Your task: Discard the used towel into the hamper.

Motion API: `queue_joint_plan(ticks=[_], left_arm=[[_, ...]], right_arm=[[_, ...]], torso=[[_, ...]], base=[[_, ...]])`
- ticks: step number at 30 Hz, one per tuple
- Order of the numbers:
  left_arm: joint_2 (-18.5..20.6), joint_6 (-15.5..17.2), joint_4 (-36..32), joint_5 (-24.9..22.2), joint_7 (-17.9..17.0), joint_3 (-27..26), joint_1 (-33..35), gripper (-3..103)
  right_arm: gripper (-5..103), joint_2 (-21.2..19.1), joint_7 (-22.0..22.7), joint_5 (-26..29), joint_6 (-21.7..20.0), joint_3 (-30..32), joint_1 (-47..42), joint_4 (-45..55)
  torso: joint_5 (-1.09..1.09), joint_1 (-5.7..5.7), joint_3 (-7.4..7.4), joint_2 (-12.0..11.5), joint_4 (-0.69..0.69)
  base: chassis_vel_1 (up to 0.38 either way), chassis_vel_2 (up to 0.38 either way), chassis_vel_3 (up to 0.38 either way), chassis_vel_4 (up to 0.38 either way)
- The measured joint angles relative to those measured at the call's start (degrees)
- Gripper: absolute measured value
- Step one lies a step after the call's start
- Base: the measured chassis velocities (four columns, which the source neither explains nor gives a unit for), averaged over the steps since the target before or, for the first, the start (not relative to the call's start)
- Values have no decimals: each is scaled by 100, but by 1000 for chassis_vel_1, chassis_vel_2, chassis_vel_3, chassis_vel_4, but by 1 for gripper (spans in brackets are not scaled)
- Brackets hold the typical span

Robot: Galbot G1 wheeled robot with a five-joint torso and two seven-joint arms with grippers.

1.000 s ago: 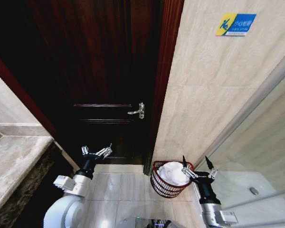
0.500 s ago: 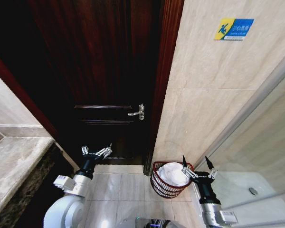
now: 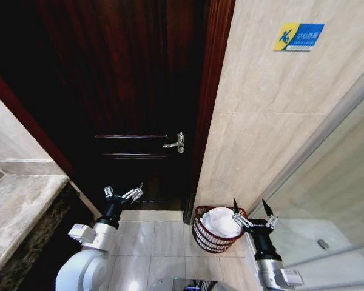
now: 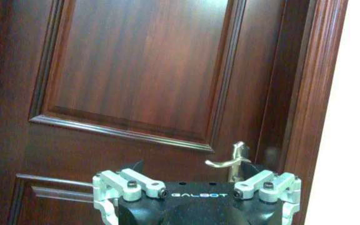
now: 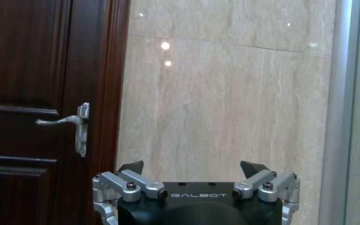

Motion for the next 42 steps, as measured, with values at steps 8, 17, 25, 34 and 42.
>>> queue_joint_plan(ticks=[8, 17, 25, 34, 42], left_arm=[[-1, 0, 0, 0, 0, 1, 0, 100], [1, 0, 0, 0, 0, -1, 0, 100], [0, 0, 0, 0, 0, -1, 0, 100], [1, 0, 0, 0, 0, -1, 0, 100], [1, 0, 0, 0, 0, -1, 0, 100]], right_arm=[[100, -2, 0, 0, 0, 2, 0, 0], [100, 0, 0, 0, 0, 0, 0, 0], [100, 0, 0, 0, 0, 0, 0, 0], [100, 0, 0, 0, 0, 1, 0, 0], [100, 0, 0, 0, 0, 0, 0, 0]], torso=[[2, -6, -7, -13, 1], [0, -9, -11, -20, 0], [0, -10, -13, -24, 1], [0, -12, -14, -27, 0], [1, -12, -15, -29, 0]], base=[[-92, -111, 107, 87], [7, 10, -5, 1], [0, 0, 0, 0], [0, 0, 0, 0], [0, 0, 0, 0]])
